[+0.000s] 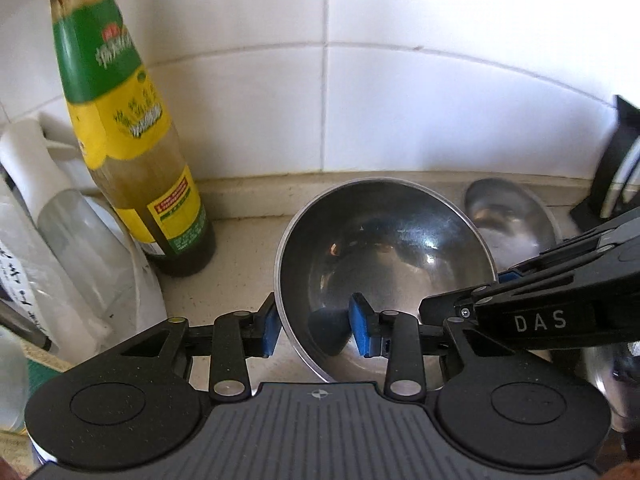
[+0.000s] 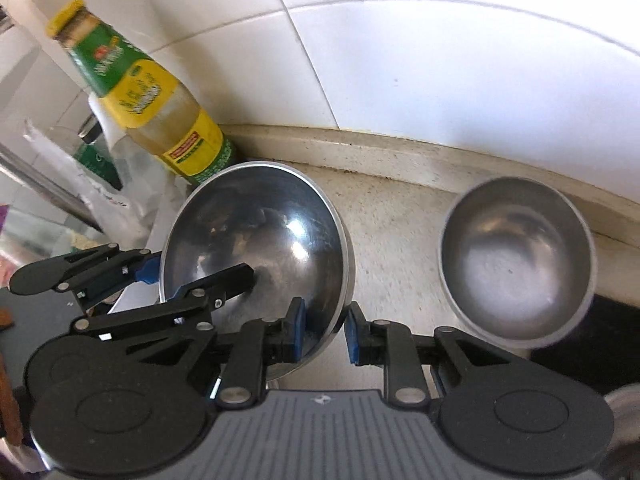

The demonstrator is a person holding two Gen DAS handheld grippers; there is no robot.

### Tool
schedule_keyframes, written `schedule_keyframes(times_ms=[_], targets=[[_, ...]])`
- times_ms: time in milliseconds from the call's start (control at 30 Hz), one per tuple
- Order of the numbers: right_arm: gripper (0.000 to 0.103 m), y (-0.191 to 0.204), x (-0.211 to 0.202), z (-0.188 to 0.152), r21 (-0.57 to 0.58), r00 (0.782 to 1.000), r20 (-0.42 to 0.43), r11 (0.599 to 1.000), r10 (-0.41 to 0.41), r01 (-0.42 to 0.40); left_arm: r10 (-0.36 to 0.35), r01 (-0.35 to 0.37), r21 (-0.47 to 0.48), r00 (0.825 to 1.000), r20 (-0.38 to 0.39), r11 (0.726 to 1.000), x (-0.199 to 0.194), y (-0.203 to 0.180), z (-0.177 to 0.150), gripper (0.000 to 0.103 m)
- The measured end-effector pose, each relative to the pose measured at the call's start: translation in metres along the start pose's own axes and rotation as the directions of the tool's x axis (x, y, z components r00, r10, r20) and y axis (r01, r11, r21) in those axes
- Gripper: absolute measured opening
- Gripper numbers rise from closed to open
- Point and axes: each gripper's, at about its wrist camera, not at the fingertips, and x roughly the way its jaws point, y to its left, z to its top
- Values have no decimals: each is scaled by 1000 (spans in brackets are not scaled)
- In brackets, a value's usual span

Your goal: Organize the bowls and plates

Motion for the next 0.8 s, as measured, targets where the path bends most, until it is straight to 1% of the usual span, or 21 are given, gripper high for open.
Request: schedule_keyframes(times_ms=[133, 200, 300, 467, 633, 800], targets=[[42, 3, -26, -20, 7, 1000, 13, 1000, -24, 24, -38, 37, 40, 999, 25, 999, -23, -14, -8, 45], [42, 3, -40, -33, 19, 999, 15, 999, -44, 44, -70, 68, 59, 997, 21, 996, -32, -24, -12, 46], [42, -1, -54, -57, 53, 998, 9, 997, -65, 64, -110, 107, 115, 994, 14, 988, -41, -40, -25, 47], [42, -14, -61, -89, 120, 995, -26, 988, -95, 98, -171, 174, 181, 985, -34, 968, -46, -63, -46, 47], [42, -20, -58, -110, 168, 993, -58, 980, -98, 107, -186, 200, 223, 979, -84, 954, -41, -78, -61, 47], [43, -26, -52, -119, 185, 991, -92, 976, -101, 116, -194, 220, 248, 973, -124, 943, -34, -83, -75, 48]])
